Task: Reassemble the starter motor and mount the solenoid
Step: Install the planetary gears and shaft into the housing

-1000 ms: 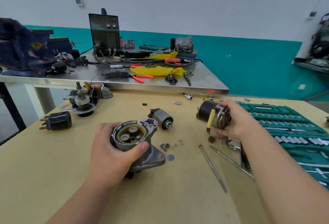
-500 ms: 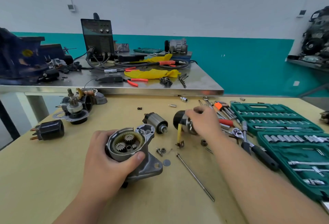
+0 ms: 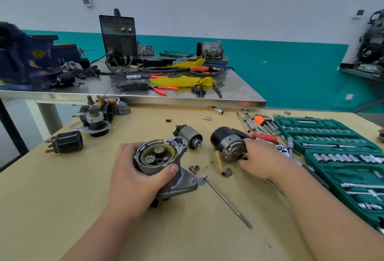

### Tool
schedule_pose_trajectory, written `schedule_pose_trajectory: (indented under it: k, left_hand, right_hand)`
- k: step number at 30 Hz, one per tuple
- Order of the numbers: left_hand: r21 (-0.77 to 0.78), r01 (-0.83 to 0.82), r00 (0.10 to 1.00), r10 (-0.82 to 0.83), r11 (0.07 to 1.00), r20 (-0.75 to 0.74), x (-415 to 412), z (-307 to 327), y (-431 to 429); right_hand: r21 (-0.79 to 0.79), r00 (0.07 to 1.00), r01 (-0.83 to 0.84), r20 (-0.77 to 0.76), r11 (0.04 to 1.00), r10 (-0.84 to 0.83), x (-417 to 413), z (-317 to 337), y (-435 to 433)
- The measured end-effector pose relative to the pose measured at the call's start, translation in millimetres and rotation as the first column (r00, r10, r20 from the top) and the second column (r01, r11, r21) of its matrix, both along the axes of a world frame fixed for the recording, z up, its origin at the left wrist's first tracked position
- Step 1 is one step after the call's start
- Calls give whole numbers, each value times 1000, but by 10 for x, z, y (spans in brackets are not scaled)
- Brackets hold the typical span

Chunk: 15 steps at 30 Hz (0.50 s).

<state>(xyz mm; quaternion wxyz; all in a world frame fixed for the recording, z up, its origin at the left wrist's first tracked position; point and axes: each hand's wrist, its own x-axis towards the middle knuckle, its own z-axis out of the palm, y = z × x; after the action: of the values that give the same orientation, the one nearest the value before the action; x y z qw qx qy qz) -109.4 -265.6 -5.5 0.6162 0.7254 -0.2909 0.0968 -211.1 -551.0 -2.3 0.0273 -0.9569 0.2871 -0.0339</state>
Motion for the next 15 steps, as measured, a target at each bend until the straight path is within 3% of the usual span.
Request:
schedule_pose_trajectory:
  k: [8, 10, 12, 15]
  left_hand:
    - [1, 9, 998, -9, 1000, 55, -51, -5, 4]
    - [-2, 7, 999, -7, 1000, 51, -59, -3, 5]
    - [-7, 13, 998, -12, 1000, 55, -57, 0, 3]
    - [-7, 20, 998, -19, 1000, 56, -50, 9, -9]
  right_hand:
    - [-105, 996, 83, 54, 991, -78, -18, -93, 99]
    - [-49, 993, 64, 98, 997, -59, -65, 54, 155]
    - [88, 944, -4, 328, 996, -25, -113, 286, 318]
    - [291, 717, -372, 693, 882, 74, -123, 625, 930]
